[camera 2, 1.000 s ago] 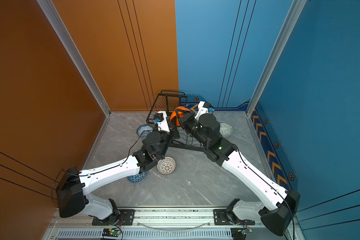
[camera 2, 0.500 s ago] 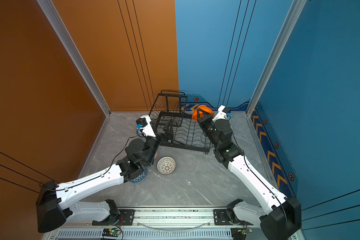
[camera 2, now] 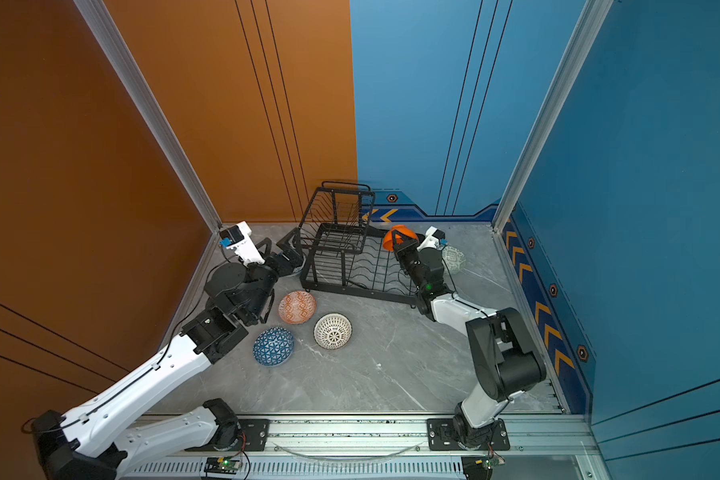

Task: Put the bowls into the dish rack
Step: 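Lower the orange bowl into the rack's upper tier with the right gripper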

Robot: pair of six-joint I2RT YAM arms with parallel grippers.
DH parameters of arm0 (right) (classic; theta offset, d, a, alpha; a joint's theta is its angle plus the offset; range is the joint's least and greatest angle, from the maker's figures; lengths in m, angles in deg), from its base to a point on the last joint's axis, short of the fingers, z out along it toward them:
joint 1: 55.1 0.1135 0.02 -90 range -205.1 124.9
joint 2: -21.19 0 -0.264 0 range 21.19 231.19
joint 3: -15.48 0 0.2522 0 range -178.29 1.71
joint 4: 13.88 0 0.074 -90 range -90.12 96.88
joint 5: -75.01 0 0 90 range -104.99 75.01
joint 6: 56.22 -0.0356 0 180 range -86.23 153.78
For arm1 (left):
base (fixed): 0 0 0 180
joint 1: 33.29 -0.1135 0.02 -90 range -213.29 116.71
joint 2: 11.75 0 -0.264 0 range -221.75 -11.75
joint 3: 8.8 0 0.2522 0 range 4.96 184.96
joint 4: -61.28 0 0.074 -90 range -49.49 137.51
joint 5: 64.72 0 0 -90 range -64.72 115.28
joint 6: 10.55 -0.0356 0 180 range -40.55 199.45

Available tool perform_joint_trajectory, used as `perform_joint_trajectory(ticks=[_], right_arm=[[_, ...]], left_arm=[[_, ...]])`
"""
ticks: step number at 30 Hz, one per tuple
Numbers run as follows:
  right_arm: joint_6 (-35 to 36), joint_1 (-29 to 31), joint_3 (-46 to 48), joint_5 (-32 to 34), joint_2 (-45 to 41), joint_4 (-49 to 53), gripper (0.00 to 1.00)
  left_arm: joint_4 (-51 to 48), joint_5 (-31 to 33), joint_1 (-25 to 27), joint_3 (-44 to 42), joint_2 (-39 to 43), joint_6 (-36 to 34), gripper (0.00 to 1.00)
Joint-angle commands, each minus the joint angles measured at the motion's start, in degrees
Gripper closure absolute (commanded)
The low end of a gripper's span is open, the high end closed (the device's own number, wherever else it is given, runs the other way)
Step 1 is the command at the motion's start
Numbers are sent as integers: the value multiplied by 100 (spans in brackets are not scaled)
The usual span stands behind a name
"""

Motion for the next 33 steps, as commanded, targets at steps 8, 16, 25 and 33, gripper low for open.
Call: perform_joint_trajectory(ticks=[8, 16, 25, 33], right_arm=[[-540, 120, -1359, -322, 1765, -1489, 100], [-750, 252, -2251, -117, 2850, -1401, 100], [-769, 439, -2887, -1, 3418, -1316, 100], [-897, 586, -3143, 538, 3775, -1364, 100]], left_arm=[[-440, -1106, -604, 372, -314, 514, 2], [-309, -1297, -737, 642, -710, 602, 2], [-273, -1487, -814, 837, -1030, 541, 2], [-198, -1587, -942, 779, -1111, 589, 2]])
